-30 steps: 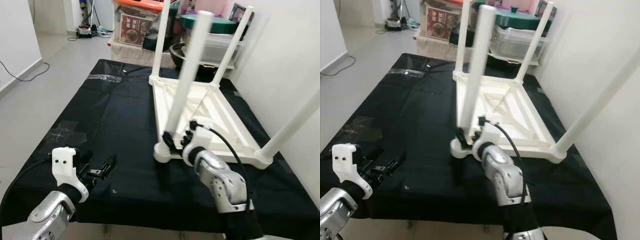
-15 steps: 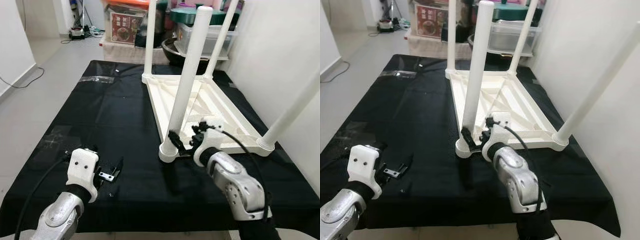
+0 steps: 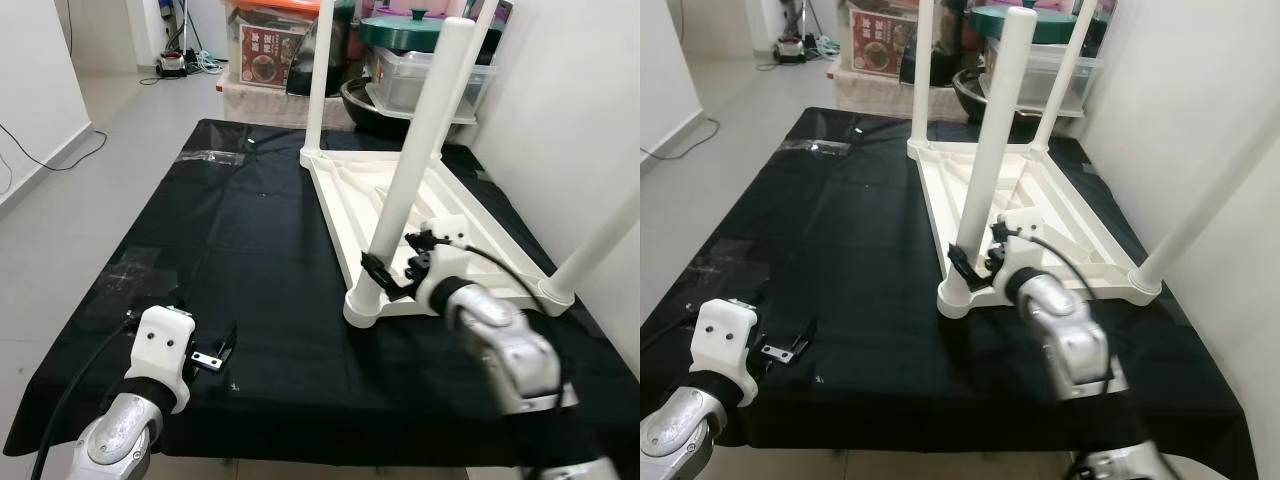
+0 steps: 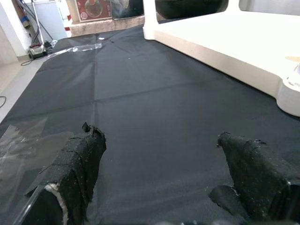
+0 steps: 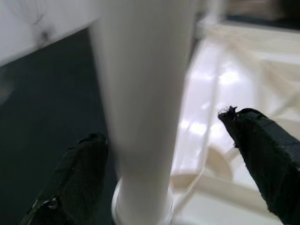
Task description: Building children table
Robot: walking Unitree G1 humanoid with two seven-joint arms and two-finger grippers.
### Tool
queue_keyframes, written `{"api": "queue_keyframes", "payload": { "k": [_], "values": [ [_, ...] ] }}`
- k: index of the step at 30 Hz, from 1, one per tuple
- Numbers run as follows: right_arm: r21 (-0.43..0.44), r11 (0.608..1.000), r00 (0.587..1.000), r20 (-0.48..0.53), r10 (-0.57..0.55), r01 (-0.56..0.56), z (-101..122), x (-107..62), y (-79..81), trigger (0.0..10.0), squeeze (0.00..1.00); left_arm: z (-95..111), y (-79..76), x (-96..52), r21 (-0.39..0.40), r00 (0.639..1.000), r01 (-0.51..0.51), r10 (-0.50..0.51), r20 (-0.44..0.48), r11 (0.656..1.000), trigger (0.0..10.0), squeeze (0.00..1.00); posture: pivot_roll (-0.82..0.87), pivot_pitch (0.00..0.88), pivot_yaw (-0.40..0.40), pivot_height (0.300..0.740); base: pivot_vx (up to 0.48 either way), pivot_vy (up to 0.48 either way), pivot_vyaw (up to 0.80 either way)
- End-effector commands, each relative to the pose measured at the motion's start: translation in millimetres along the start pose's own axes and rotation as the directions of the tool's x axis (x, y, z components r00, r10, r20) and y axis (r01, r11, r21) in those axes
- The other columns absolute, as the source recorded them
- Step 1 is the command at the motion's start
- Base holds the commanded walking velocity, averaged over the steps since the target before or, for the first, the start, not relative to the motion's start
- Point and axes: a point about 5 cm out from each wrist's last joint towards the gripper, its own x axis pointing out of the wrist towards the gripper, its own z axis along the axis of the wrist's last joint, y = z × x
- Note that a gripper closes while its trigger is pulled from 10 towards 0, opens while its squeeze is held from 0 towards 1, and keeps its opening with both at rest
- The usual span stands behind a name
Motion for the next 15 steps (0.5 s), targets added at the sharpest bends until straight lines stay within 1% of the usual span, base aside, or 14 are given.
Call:
{"api": "queue_keyframes", "payload": {
  "k": [1,3,4,5,7,8,9,10,11,12,13,14,15],
  "values": [
    [0.0,0.992,0.991,-0.033,0.126,-0.126,-7.2,-2.1,3.9,10.0,0.0,-2.2,-1.7,-0.2,0.006,1.0,0.004,-0.004,-0.003,1.0,10.0,0.0,0.08,0.0,-0.104,0.74,0.0,0.0,0.0],
    [0.0,0.992,0.991,-0.033,0.126,-0.126,-7.2,-2.1,3.9,10.0,0.0,-2.2,-1.7,-0.2,0.006,1.0,0.004,-0.004,-0.003,1.0,10.0,0.0,0.08,0.0,-0.104,0.74,0.0,0.0,0.0],
    [-0.023,0.991,0.99,-0.062,0.129,-0.13,-9.9,-2.3,-1.7,10.0,0.0,-2.7,-1.8,0.5,0.01,1.0,0.004,-0.004,-0.003,1.0,10.0,0.0,0.08,0.0,-0.108,0.74,0.0,0.0,0.0],
    [-0.023,0.991,0.99,-0.062,0.129,-0.13,-9.9,-2.3,-1.7,10.0,0.0,-2.7,-1.8,0.5,0.01,1.0,0.004,-0.004,-0.003,1.0,10.0,0.0,0.08,0.0,-0.108,0.74,0.0,0.0,0.0],
    [-0.049,0.997,0.992,-0.115,0.055,-0.061,-11.5,2.0,-19.8,10.0,0.0,-3.2,-2.3,1.9,0.017,1.0,-0.003,0.003,0.0,1.0,10.0,0.0,0.09,0.0,-0.114,0.74,0.0,0.0,0.0],
    [-0.049,0.997,0.992,-0.115,0.055,-0.061,-11.5,2.0,-19.8,10.0,0.0,-3.2,-2.3,1.9,0.017,1.0,-0.003,0.003,0.0,1.0,10.0,0.0,0.09,0.0,-0.114,0.74,0.0,0.0,0.0],
    [-0.055,0.998,0.991,-0.131,0.031,-0.039,-11.2,3.6,-25.2,10.0,0.0,-3.3,-2.5,2.3,0.02,1.0,-0.007,0.007,0.001,1.0,10.0,0.0,0.09,0.0,-0.115,0.74,0.0,0.0,0.0],
    [-0.075,0.996,0.989,-0.137,-0.05,0.039,-10.7,7.5,-33.7,10.0,0.0,-3.6,-2.9,2.3,0.021,1.0,-0.009,0.009,0.001,1.0,10.0,0.0,0.09,0.0,-0.117,0.74,0.0,0.0,0.0],
    [-0.075,0.996,0.989,-0.137,-0.05,0.039,-10.7,7.5,-33.7,10.0,0.0,-3.6,-2.9,2.3,0.021,1.0,-0.009,0.009,0.001,1.0,10.0,0.0,0.09,0.0,-0.117,0.74,0.0,0.0,0.0],
    [-0.092,0.975,0.967,-0.139,-0.213,0.202,-11.0,12.9,-48.5,10.0,0.0,-4.0,-3.2,2.2,0.029,1.0,-0.011,0.011,0.002,1.0,10.0,0.0,0.09,0.0,-0.119,0.74,0.0,0.0,0.0],
    [-0.092,0.975,0.967,-0.139,-0.213,0.202,-11.0,12.9,-48.5,10.0,0.0,-4.0,-3.2,2.2,0.029,1.0,-0.011,0.011,0.002,1.0,10.0,0.0,0.09,0.0,-0.119,0.74,0.0,0.0,0.0],
    [-0.111,0.928,0.918,-0.144,-0.37,0.356,-11.8,17.0,-63.8,10.0,0.0,-4.4,-3.6,2.0,0.037,1.0,-0.013,0.013,0.002,0.999,10.0,0.0,0.09,0.0,-0.119,0.74,0.0,0.0,0.0],
    [-0.111,0.928,0.918,-0.144,-0.37,0.356,-11.8,17.0,-63.8,10.0,0.0,-4.4,-3.6,2.0,0.037,1.0,-0.013,0.013,0.002,0.999,10.0,0.0,0.09,0.0,-0.119,0.74,0.0,0.0,0.0]
  ]
}}
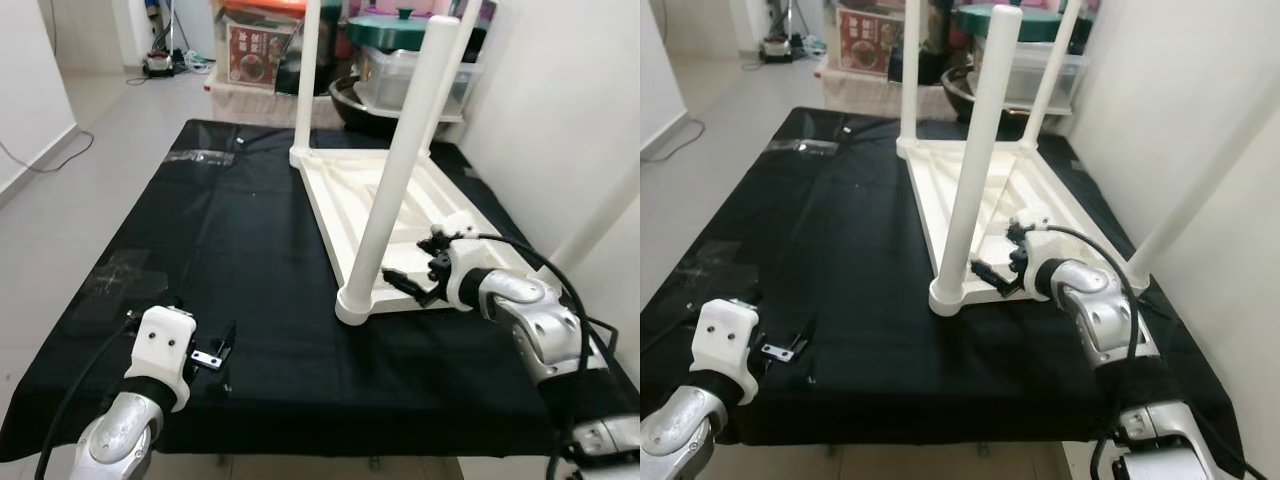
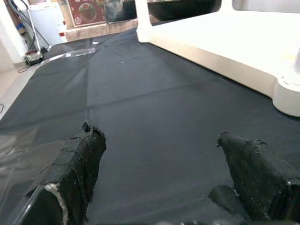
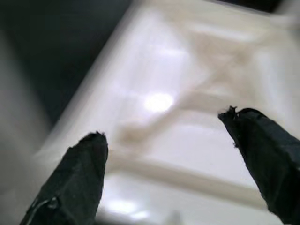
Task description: Building children table
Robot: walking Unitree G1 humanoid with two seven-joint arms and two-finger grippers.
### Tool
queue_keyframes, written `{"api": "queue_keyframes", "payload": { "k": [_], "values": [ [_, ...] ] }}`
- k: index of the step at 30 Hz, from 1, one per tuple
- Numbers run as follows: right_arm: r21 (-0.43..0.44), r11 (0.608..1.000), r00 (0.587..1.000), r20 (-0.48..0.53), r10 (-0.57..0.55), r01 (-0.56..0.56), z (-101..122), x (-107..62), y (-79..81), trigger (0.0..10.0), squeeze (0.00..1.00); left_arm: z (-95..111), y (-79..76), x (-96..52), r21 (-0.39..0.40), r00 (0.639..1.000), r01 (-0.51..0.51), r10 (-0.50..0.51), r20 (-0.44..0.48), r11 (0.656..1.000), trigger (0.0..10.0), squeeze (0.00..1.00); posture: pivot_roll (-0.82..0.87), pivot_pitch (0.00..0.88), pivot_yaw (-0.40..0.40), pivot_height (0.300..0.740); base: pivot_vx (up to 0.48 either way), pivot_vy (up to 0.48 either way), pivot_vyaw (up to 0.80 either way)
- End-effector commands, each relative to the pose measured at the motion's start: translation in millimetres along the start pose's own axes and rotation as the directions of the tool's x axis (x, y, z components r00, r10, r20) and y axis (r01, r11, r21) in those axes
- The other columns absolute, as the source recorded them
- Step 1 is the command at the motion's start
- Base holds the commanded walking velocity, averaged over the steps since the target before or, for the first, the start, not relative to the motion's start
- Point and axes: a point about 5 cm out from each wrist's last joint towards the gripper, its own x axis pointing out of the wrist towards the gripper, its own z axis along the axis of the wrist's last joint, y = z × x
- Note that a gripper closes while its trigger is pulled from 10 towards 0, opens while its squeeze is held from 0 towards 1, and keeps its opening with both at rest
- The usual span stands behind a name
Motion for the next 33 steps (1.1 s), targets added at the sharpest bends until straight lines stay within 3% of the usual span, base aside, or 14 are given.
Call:
{"api": "queue_keyframes", "payload": {
  "k": [1,10,12,15,17,19,20,24,26,27,29,30,32,33],
  "values": [
    [-0.002,0.997,0.997,-0.018,-0.077,0.077,-6.6,-0.3,-8.9,10.0,0.0,-4.0,-2.3,-0.5,0.004,1.0,0.002,-0.002,-0.014,1.0,10.0,0.0,0.09,0.0,-0.119,0.74,0.0,0.0,0.0],
    [-0.017,0.946,0.941,-0.103,-0.323,0.323,-18.1,4.8,-8.3,10.0,0.0,-3.1,-2.2,-1.1,0.019,1.0,-0.003,0.003,-0.009,1.0,10.0,0.0,0.12,0.0,-0.13,0.74,0.0,0.0,0.0],
    [-0.024,0.905,0.888,-0.187,-0.421,0.424,-37.7,-4.2,-26.7,10.0,0.0,-2.6,-2.3,-2.3,0.02,1.0,-0.013,0.013,-0.007,1.0,10.0,0.0,0.12,0.0,-0.136,0.74,0.0,0.0,0.0],
    [-0.021,0.889,0.867,-0.214,-0.45,0.457,-44.3,-8.8,-35.0,10.0,0.0,-2.5,-2.3,-3.0,0.019,1.0,-0.017,0.017,-0.007,1.0,10.0,0.0,0.12,0.0,-0.136,0.74,0.0,0.0,0.0],
    [0.002,0.798,0.766,-0.28,-0.578,0.603,-58.9,-26.3,-70.1,10.0,0.0,-3.1,-2.6,-3.6,0.016,1.0,-0.019,0.02,-0.01,1.0,10.0,0.0,0.09,0.0,-0.122,0.74,0.0,0.0,0.0],
    [0.002,0.798,0.766,-0.28,-0.578,0.603,-58.9,-26.3,-70.1,10.0,0.0,-3.1,-2.6,-3.6,0.016,1.0,-0.019,0.02,-0.01,1.0,10.0,0.0,0.09,0.0,-0.122,0.74,0.0,0.0,0.0],
    [0.008,0.763,0.729,-0.3,-0.615,0.647,-62.9,-32.6,-80.5,10.0,0.0,-3.5,-2.9,-3.2,0.015,1.0,-0.018,0.018,-0.011,1.0,10.0,0.0,0.09,0.0,-0.122,0.74,0.0,0.0,0.0],
    [0.031,0.783,0.752,-0.305,-0.584,0.621,-62.9,-27.3,-70.4,10.0,0.0,-3.7,-3.6,-0.7,0.014,1.0,-0.011,0.011,-0.01,1.0,10.0,0.0,0.08,0.0,-0.11,0.74,0.0,0.0,0.0],
    [0.094,0.889,0.876,-0.249,-0.414,0.447,-47.1,-1.5,-10.8,10.0,0.0,-3.9,-4.6,4.1,0.016,1.0,0.003,-0.003,-0.009,1.0,10.0,0.0,0.08,0.0,-0.107,0.74,0.0,0.0,0.0],
    [0.134,0.944,0.943,-0.19,-0.274,0.302,-31.4,10.3,30.6,10.0,0.0,-4.2,-4.4,5.3,0.016,1.0,0.005,-0.005,-0.011,1.0,10.0,0.0,0.08,0.0,-0.108,0.74,0.0,0.0,0.0],
    [0.134,0.944,0.943,-0.19,-0.274,0.302,-31.4,10.3,30.6,10.0,0.0,-4.2,-4.4,5.3,0.016,1.0,0.005,-0.005,-0.011,1.0,10.0,0.0,0.08,0.0,-0.108,0.74,0.0,0.0,0.0],
    [0.189,0.98,0.997,-0.06,-0.058,0.069,1.0,17.5,89.3,10.0,0.0,-4.8,-4.2,5.7,0.016,1.0,0.004,-0.004,-0.014,1.0,10.0,0.0,0.09,0.0,-0.109,0.74,0.0,0.0,0.0],
    [0.189,0.98,0.997,-0.06,-0.058,0.069,1.0,17.5,89.3,10.0,0.0,-4.8,-4.2,5.7,0.016,1.0,0.004,-0.004,-0.014,1.0,10.0,0.0,0.09,0.0,-0.109,0.74,0.0,0.0,0.0],
    [0.237,0.954,0.981,0.097,0.166,-0.184,39.1,11.2,147.0,10.0,0.0,-5.7,-3.6,5.8,0.016,1.0,0.0,0.001,-0.018,1.0,10.0,0.0,0.09,0.0,-0.112,0.74,0.0,0.0,0.0]
  ]
}}
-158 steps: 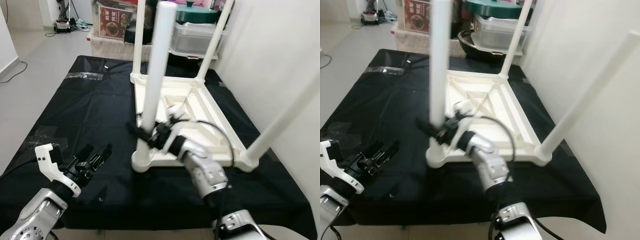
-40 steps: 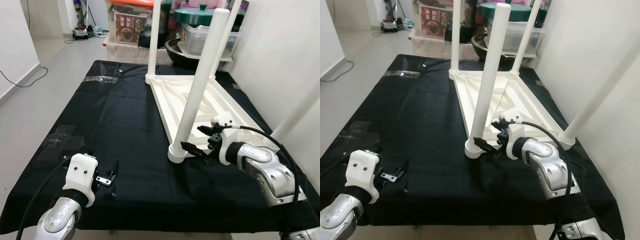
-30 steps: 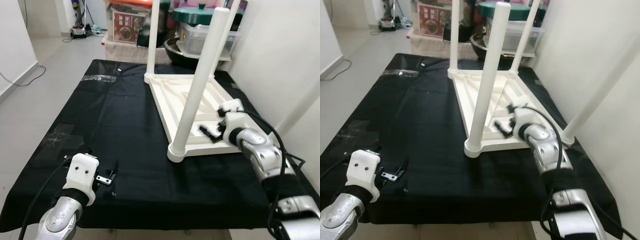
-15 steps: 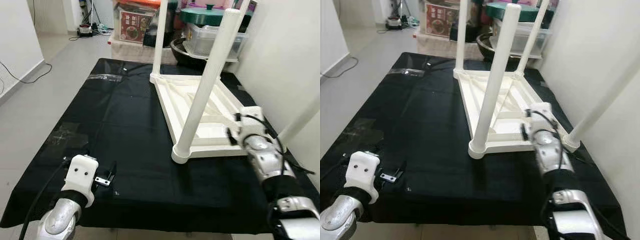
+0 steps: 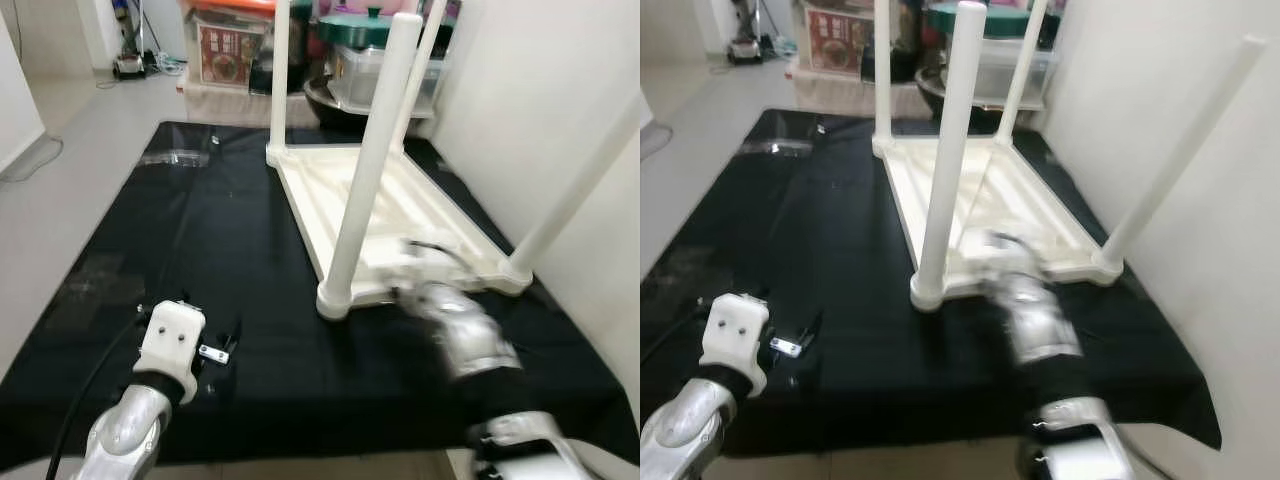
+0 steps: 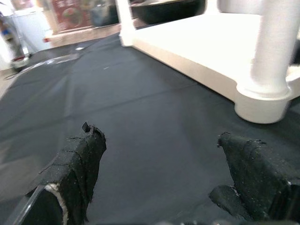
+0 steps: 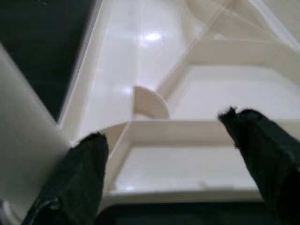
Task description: Building children table
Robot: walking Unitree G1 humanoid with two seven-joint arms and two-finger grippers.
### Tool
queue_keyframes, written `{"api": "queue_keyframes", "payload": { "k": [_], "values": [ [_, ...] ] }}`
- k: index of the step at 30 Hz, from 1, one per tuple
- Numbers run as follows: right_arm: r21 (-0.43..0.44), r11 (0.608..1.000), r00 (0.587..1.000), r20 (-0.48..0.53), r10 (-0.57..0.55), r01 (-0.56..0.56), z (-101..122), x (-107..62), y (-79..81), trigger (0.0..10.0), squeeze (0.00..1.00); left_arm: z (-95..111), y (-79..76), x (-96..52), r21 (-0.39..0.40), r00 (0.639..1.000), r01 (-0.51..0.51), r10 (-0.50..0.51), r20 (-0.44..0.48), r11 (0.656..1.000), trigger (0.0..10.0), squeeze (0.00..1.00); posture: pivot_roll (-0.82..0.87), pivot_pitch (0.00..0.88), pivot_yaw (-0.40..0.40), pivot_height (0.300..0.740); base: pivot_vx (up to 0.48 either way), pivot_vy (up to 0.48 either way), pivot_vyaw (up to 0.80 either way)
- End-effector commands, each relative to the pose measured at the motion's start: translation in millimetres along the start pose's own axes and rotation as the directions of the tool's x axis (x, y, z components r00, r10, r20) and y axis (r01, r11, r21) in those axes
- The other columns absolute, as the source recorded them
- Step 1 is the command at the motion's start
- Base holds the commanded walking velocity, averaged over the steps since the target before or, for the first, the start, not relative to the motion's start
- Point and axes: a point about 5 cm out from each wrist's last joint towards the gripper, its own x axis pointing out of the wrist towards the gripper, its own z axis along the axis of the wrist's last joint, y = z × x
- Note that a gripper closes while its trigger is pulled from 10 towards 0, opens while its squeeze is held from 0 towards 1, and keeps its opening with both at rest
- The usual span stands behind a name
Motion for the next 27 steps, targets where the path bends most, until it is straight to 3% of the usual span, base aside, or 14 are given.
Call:
{"api": "queue_keyframes", "payload": {
  "k": [1,2,3,4,11,13,16,17,18,19,20,22,23,27],
  "values": [
    [0.018,0.982,0.976,0.11,0.187,-0.19,26.8,-9.3,43.2,10.0,0.0,-4.5,-0.1,-0.7,0.007,1.0,-0.003,0.003,-0.021,1.0,10.0,0.0,0.09,0.0,-0.112,0.74,0.0,0.0,0.0],
    [0.018,0.982,0.976,0.11,0.187,-0.19,26.8,-9.3,43.2,10.0,0.0,-4.5,-0.1,-0.7,0.007,1.0,-0.003,0.003,-0.021,1.0,10.0,0.0,0.09,0.0,-0.112,0.74,0.0,0.0,0.0],
    [0.001,0.924,0.901,0.224,0.371,-0.381,51.4,-24.7,95.1,10.0,0.0,-5.2,0.6,-0.3,0.005,1.0,-0.009,0.009,-0.024,1.0,10.0,0.0,0.09,0.0,-0.116,0.74,0.0,0.0,0.0],
    [-0.017,0.887,0.849,0.284,0.446,-0.461,65.1,-33.2,119.7,10.0,0.0,-5.6,0.2,1.0,0.002,1.0,-0.012,0.012,-0.024,1.0,10.0,0.0,0.1,0.0,-0.125,0.74,0.0,0.0,0.0],
    [-0.044,0.901,0.854,0.302,0.425,-0.433,67.9,-26.5,116.3,10.0,0.0,-5.8,-0.6,3.0,-0.003,1.0,-0.016,0.016,-0.022,1.0,10.0,0.0,0.09,0.0,-0.125,0.74,0.0,0.0,0.0],
    [-0.062,0.955,0.928,0.226,0.295,-0.289,48.4,-9.3,63.4,10.0,0.0,-6.0,-0.8,4.0,-0.007,1.0,-0.013,0.013,-0.024,1.0,10.0,0.0,0.07,0.0,-0.112,0.74,0.0,0.0,0.0],
    [-0.062,0.955,0.928,0.226,0.295,-0.289,48.4,-9.3,63.4,10.0,0.0,-6.0,-0.8,4.0,-0.007,1.0,-0.013,0.013,-0.024,1.0,10.0,0.0,0.07,0.0,-0.112,0.74,0.0,0.0,0.0],
    [-0.073,0.97,0.949,0.203,0.242,-0.232,40.9,-6.5,38.8,10.0,0.0,-6.3,-0.7,4.2,-0.008,1.0,-0.01,0.01,-0.026,1.0,10.0,0.0,0.07,0.0,-0.109,0.74,0.0,0.0,0.0],
    [-0.073,0.97,0.949,0.203,0.242,-0.232,40.9,-6.5,38.8,10.0,0.0,-6.3,-0.7,4.2,-0.008,1.0,-0.01,0.01,-0.026,1.0,10.0,0.0,0.07,0.0,-0.109,0.74,0.0,0.0,0.0],
    [-0.082,0.978,0.955,0.213,0.206,-0.193,39.5,-9.0,15.5,10.0,0.0,-6.6,-0.7,4.5,-0.008,1.0,-0.006,0.006,-0.028,1.0,10.0,0.0,0.07,0.0,-0.101,0.74,0.0,0.0,0.0],
    [-0.114,0.973,0.94,0.258,0.223,-0.2,47.0,-17.2,-3.5,10.0,0.0,-7.0,-0.7,4.7,-0.005,1.0,-0.002,0.002,-0.03,1.0,10.0,0.0,0.06,0.0,-0.095,0.74,0.0,0.0,0.0],
    [-0.114,0.973,0.94,0.258,0.223,-0.2,47.0,-17.2,-3.5,10.0,0.0,-7.0,-0.7,4.7,-0.005,1.0,-0.002,0.002,-0.03,1.0,10.0,0.0,0.06,0.0,-0.095,0.74,0.0,0.0,0.0],
    [-0.218,0.941,0.884,0.34,0.321,-0.259,66.9,-36.8,-27.4,10.0,0.0,-7.7,-0.6,4.6,-0.001,0.999,0.003,-0.003,-0.034,1.0,10.0,0.0,0.06,0.0,-0.091,0.74,0.0,0.0,0.0],
    [-0.268,0.916,0.855,0.351,0.38,-0.297,74.3,-45.3,-34.5,10.0,0.0,-8.1,-0.3,4.1,0.0,0.999,0.004,-0.004,-0.036,1.0,10.0,0.0,0.05,0.0,-0.089,0.74,0.0,0.0,0.0]
  ]
}}
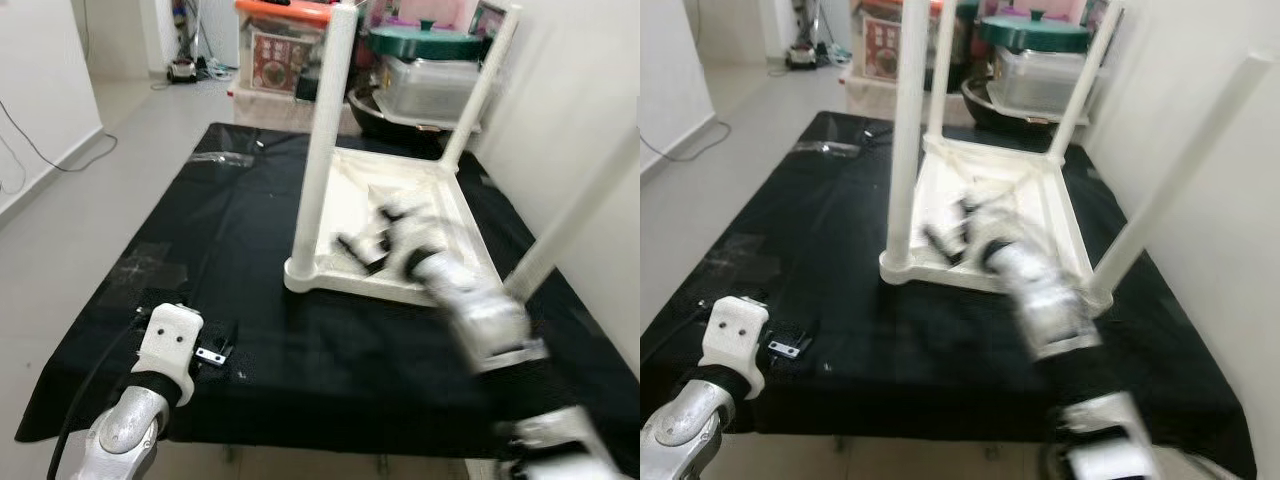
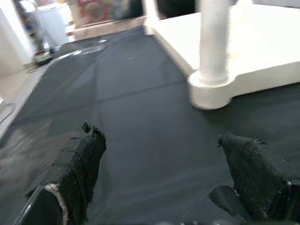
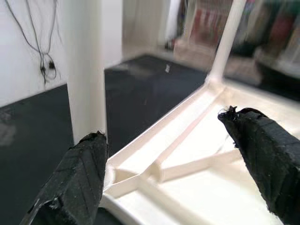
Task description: Building children table
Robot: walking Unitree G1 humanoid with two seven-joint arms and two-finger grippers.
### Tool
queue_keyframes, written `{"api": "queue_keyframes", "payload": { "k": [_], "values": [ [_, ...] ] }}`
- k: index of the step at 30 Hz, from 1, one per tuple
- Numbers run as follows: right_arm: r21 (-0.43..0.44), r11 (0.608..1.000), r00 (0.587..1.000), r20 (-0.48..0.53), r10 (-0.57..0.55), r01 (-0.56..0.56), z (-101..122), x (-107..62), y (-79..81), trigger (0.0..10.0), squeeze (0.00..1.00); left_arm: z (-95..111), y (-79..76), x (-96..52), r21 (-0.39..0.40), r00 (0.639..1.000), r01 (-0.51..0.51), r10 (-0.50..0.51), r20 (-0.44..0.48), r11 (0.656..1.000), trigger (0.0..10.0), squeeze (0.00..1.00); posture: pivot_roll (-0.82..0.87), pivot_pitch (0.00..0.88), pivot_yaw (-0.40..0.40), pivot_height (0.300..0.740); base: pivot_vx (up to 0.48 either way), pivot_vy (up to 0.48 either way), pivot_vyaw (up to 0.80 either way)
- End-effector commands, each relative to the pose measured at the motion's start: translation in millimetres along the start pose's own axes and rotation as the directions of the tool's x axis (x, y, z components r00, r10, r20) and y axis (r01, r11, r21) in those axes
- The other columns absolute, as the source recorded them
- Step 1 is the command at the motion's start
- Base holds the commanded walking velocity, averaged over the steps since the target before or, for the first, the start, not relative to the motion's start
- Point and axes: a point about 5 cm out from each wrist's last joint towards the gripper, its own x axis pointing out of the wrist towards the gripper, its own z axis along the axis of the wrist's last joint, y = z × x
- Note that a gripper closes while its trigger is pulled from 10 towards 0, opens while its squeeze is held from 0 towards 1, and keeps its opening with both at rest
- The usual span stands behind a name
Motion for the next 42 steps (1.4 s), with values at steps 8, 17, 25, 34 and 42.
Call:
{"api": "queue_keyframes", "payload": {
  "k": [8,17,25,34,42],
  "values": [
    [-0.168,0.981,0.966,0.254,-0.055,0.1,69.8,-7.0,-45.2,10.0,0.0,-3.4,-3.7,0.0,0.01,1.0,0.022,-0.022,-0.019,1.0,10.0,0.0,0.06,0.0,-0.086,0.74,0.0,0.0,0.0],
    [-0.289,0.664,0.661,0.625,-0.414,0.689,139.7,-28.8,-82.8,10.0,0.0,-4.4,-1.1,1.1,0.01,1.0,0.012,-0.012,-0.022,1.0,10.0,0.0,0.08,0.0,-0.1,0.74,0.0,0.0,0.0],
    [-0.262,0.42,0.495,0.441,-0.749,0.869,103.4,-42.2,-134.0,10.0,0.0,-4.8,-1.7,0.5,0.005,1.0,0.004,-0.004,-0.022,1.0,10.0,0.0,0.09,0.0,-0.107,0.74,0.0,0.0,0.0],
    [-0.162,0.379,0.412,0.346,-0.843,0.911,83.7,-49.7,-156.6,10.0,0.0,-5.6,-3.6,1.8,0.003,1.0,0.013,-0.013,-0.024,1.0,10.0,0.0,0.07,0.0,-0.1,0.74,0.0,0.0,0.0],
    [-0.077,0.265,0.265,0.525,-0.809,0.961,112.6,-64.9,-157.9,10.0,0.0,-5.8,-4.4,2.2,0.004,1.0,0.013,-0.013,-0.022,1.0,10.0,0.0,0.07,0.0,-0.099,0.74,0.0,0.0,0.0]
  ]
}}
